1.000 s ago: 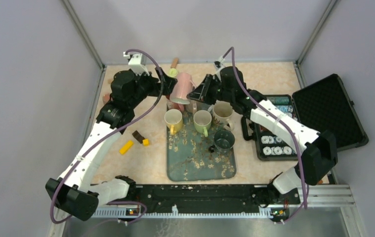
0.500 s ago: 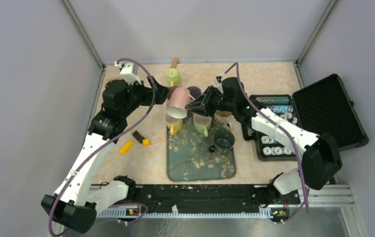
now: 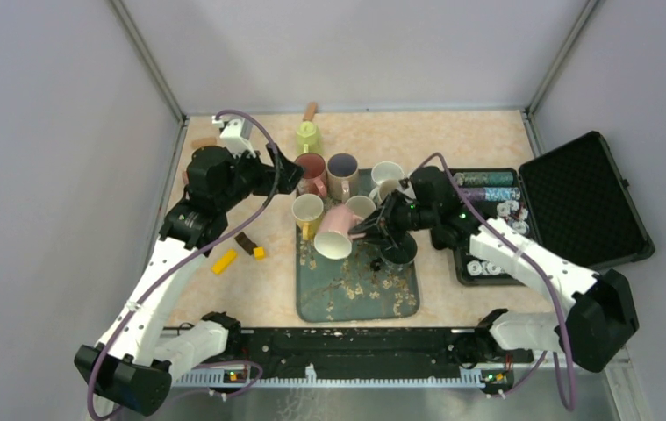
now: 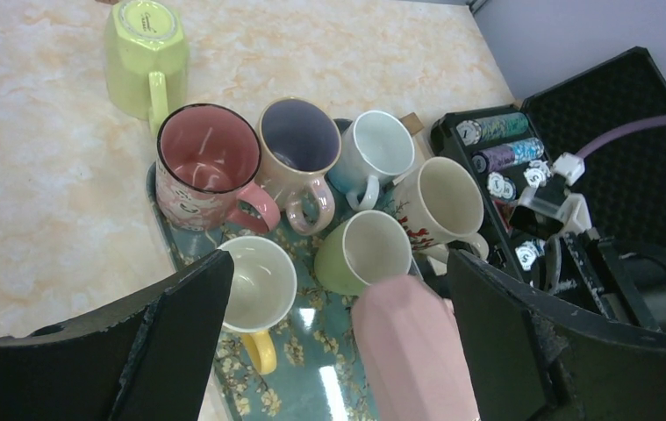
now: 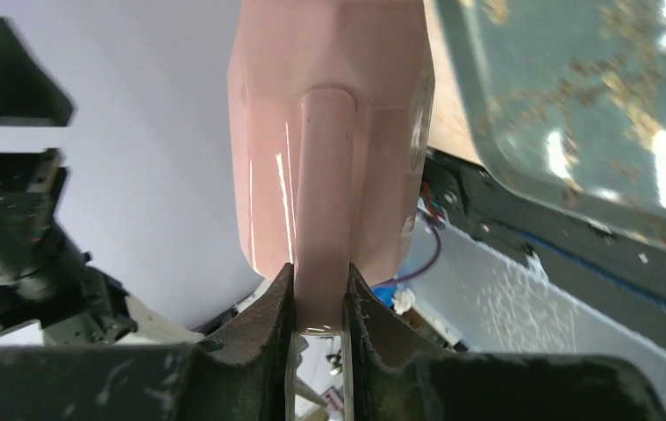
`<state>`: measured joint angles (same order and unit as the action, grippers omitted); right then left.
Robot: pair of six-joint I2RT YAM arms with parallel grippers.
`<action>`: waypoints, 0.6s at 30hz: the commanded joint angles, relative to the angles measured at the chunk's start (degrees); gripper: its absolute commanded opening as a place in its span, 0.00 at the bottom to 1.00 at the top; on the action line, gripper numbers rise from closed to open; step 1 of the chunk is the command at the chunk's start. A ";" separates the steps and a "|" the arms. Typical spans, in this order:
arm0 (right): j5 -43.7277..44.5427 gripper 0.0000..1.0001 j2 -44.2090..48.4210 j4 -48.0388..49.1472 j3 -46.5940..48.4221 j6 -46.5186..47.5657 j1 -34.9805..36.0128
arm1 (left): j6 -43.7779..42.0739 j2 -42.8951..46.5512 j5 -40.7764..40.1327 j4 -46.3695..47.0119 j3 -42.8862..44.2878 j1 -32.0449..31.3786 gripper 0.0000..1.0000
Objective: Turn the mug right side up
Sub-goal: Turn over the cup at the center of the board.
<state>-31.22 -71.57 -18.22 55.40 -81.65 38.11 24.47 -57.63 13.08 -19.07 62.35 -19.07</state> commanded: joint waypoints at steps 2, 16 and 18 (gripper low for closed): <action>-3.00 0.00 7.02 0.78 -5.83 -8.13 1.90 | -0.83 1.18 1.51 0.58 -0.65 0.31 0.98; -0.28 0.00 14.38 5.08 -19.88 -23.27 9.30 | -0.52 1.09 4.22 0.30 -2.68 0.26 0.98; 0.17 0.00 15.17 5.36 -20.96 -24.98 9.48 | -0.35 1.59 5.74 0.11 -3.88 0.26 0.98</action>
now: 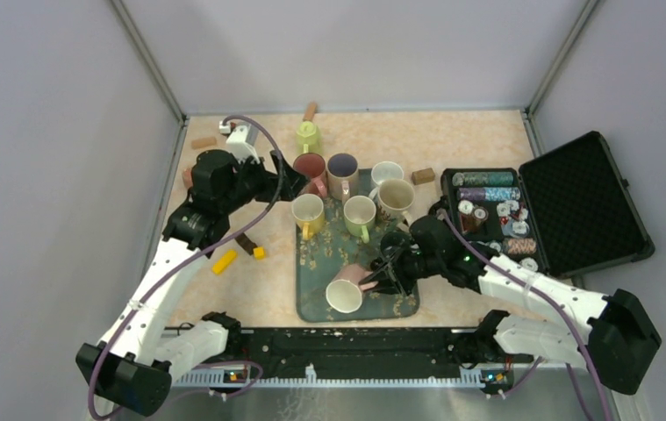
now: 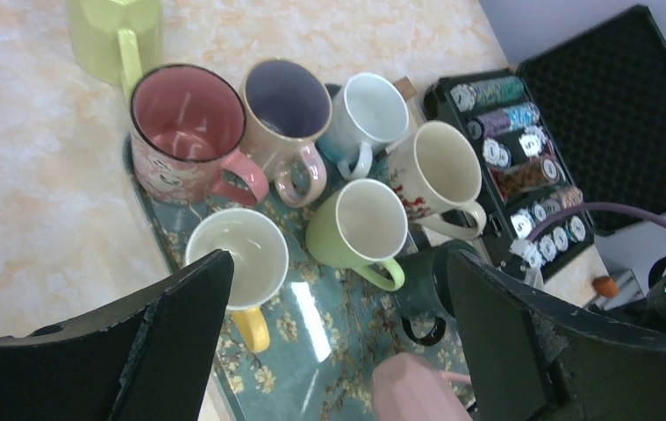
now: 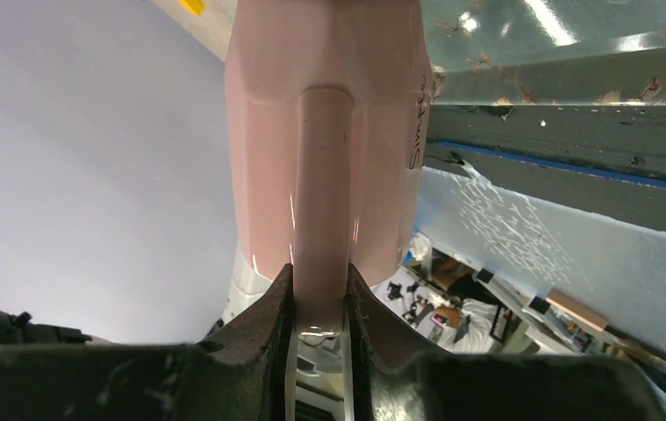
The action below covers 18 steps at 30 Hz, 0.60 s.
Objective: Turn the mug right side up
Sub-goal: Turn over the cup at the center of the board.
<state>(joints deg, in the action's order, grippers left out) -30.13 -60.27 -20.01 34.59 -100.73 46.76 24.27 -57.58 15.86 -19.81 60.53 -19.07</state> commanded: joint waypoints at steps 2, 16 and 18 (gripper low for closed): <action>-0.33 0.00 4.48 7.71 -1.11 -7.36 1.06 | -0.04 2.11 6.30 1.17 -3.62 0.28 0.98; -1.08 0.00 6.73 8.06 -6.73 -15.55 1.70 | 2.38 8.19 8.55 0.52 -9.34 -5.62 0.98; -0.33 0.00 7.80 7.04 -7.23 -16.52 2.13 | 2.40 8.54 7.37 0.05 -10.23 -7.61 0.99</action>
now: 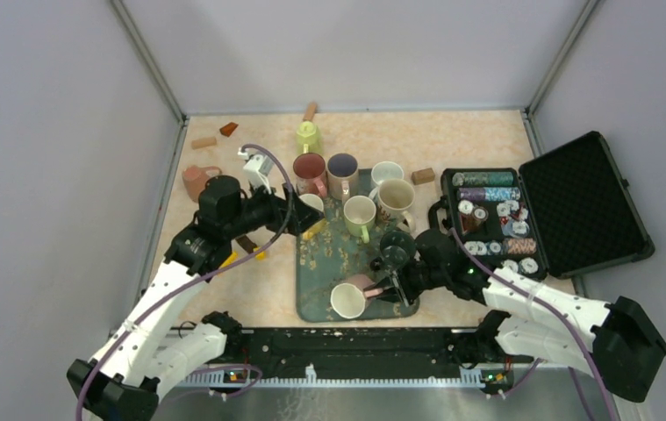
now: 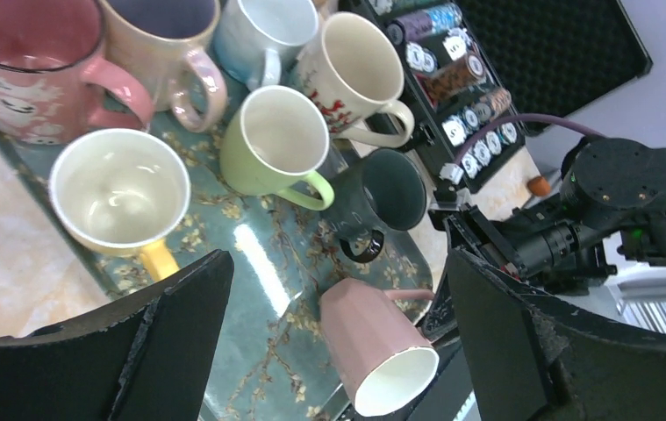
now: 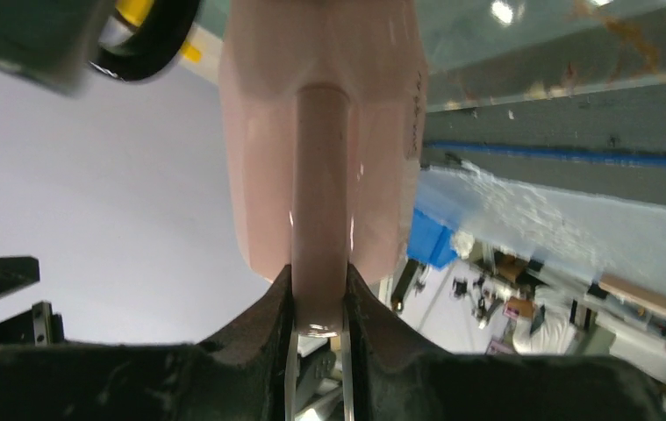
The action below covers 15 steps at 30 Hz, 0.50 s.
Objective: Turn the mug right side up
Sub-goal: Turn over the cup at the center of the board.
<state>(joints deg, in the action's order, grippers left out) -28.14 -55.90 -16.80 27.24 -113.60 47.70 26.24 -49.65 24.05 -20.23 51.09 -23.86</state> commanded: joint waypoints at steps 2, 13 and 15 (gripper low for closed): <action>-1.40 0.00 4.36 2.94 -0.12 -4.42 1.38 | 0.88 1.08 -1.53 0.45 -2.12 -4.82 0.98; 1.62 0.00 8.08 3.98 -5.62 -11.74 3.79 | 3.78 2.34 -0.69 0.98 -7.94 -8.50 0.98; 2.29 0.00 9.28 4.73 -6.94 -13.37 4.01 | 5.07 2.47 -0.35 1.07 -9.77 -8.78 0.98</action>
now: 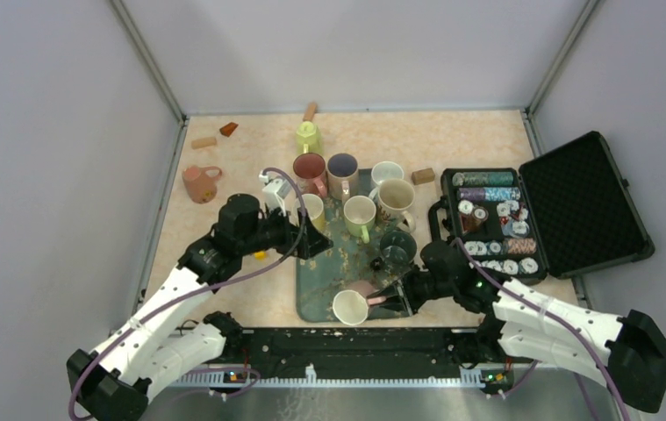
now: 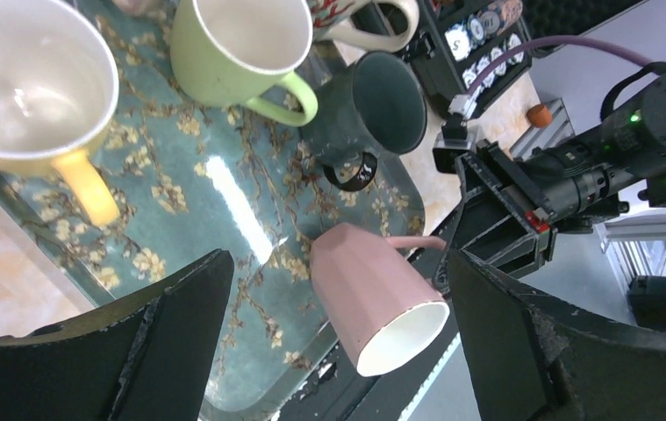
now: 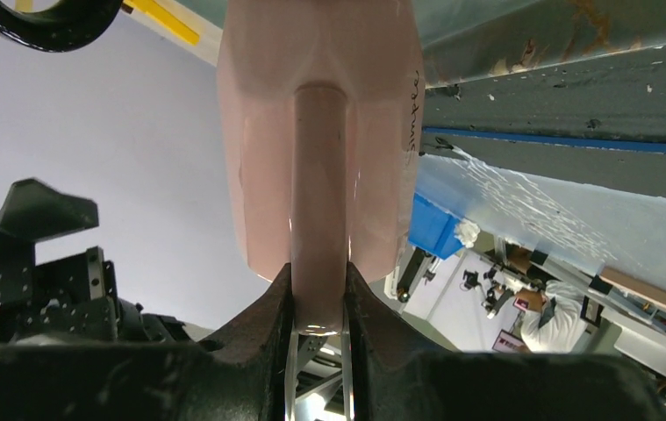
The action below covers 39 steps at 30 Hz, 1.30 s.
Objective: Turn the mug right side up
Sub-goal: Turn over the cup at the center of the board.
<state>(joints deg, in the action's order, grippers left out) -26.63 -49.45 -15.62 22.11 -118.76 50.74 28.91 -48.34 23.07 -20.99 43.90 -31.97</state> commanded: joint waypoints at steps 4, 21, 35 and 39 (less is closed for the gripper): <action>1.43 0.00 3.73 5.09 -4.12 -10.70 0.94 | 4.00 0.32 0.00 0.69 -5.38 -1.58 0.98; 6.56 0.00 -0.44 15.23 -4.81 -17.01 0.85 | 3.44 3.25 -4.72 0.51 -8.88 -7.43 0.98; 9.67 0.00 -0.91 13.52 -1.82 -15.12 0.96 | 4.66 7.34 -2.81 2.41 -11.71 -7.54 0.98; 9.10 0.00 -1.80 14.72 -1.80 -15.31 0.94 | 5.12 6.60 -2.47 2.81 -13.43 -7.91 0.98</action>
<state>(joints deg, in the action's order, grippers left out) -18.33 -50.39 -2.52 17.74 -119.66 51.27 34.37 -41.74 19.68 -20.91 32.42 -39.18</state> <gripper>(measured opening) 0.174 0.984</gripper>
